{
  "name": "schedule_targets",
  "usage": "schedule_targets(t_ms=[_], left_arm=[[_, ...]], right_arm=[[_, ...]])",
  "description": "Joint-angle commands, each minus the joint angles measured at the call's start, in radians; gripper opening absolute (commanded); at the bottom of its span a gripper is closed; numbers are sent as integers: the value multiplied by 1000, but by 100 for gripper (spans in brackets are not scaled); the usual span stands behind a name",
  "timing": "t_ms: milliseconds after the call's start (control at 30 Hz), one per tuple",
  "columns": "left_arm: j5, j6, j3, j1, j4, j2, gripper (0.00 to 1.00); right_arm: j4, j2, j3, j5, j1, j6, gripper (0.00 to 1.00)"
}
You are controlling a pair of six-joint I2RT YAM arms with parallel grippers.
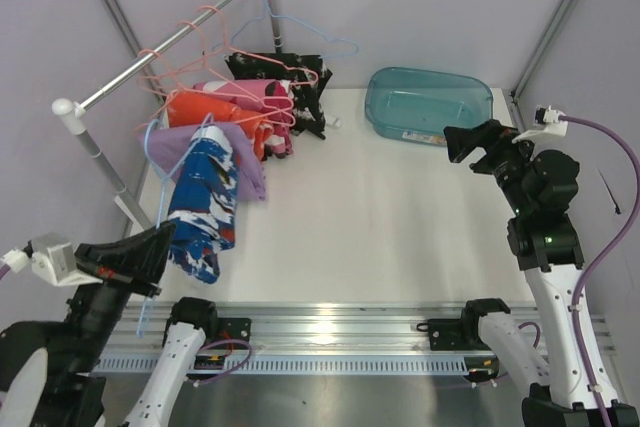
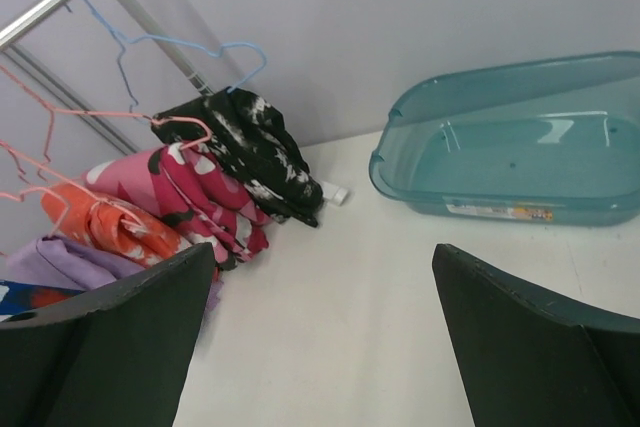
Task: Remove the trousers from the hanger
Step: Grab a hanger with trousers on it with the left arm, then remove the trousers from the hanger
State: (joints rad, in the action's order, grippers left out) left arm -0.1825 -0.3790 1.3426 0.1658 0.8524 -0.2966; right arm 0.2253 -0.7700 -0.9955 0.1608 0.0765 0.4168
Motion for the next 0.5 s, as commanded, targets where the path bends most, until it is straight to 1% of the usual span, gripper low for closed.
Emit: schedule_targets(t_ms=[0, 100, 167, 233, 267, 333, 467], left_arm=[[-190, -34, 70, 12, -222, 34, 0], [-233, -64, 40, 14, -240, 50, 0], [-293, -98, 1, 14, -279, 47, 0], [-372, -121, -52, 14, -350, 31, 0], [-385, -145, -66, 15, -380, 27, 0], [-399, -159, -95, 14, -436, -2, 0], [-454, -187, -103, 12, -535, -85, 0]], right_arm=[[-9, 37, -55, 39, 6, -7, 99], [6, 47, -58, 55, 6, -7, 99], [12, 49, -61, 84, 8, -21, 99], [17, 43, -63, 130, 9, -42, 99], [20, 43, -63, 143, 11, -46, 99], [22, 37, -61, 158, 16, -52, 99], [-18, 31, -45, 223, 40, -55, 99]])
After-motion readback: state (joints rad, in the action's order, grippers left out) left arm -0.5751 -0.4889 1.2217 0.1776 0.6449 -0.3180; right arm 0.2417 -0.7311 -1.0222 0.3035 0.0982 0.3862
